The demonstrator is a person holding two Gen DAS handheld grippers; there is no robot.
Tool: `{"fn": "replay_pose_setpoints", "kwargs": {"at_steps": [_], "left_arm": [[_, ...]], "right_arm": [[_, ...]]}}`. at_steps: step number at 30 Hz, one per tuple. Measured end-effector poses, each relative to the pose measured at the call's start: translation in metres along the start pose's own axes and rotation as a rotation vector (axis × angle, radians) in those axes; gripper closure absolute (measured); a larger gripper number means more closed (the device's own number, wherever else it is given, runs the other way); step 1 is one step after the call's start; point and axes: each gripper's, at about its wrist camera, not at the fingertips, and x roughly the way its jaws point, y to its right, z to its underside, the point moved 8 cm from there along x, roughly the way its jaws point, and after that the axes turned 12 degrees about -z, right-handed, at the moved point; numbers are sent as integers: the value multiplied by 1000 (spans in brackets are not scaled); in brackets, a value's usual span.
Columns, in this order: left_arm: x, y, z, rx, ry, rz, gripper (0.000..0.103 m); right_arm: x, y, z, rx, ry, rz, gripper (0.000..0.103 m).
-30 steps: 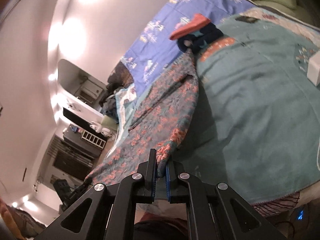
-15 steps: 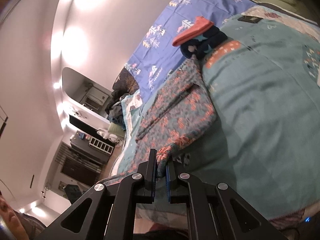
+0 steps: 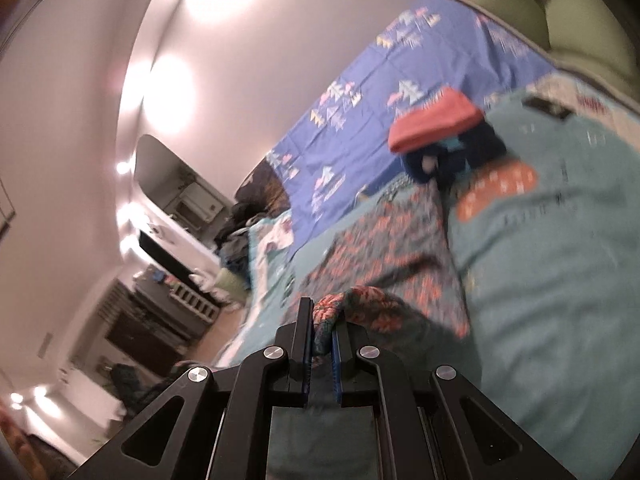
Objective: Fold small clothes
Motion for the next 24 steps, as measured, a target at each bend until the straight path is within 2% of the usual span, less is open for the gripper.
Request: {"fn": "replay_pose_setpoints", "kwargs": {"at_steps": [6,13,24], "left_arm": [[33,5,-40,22,38,-45,94],[83,-3,-75,-11,41,-88,94],[183,-14,-111,-38,-23,-127,93]], "right_arm": [[45,-7,-42,-112,27,86,96],[90,9,-81,-174,47,170,96],[159,64,-119,-177,25,284,96]]}}
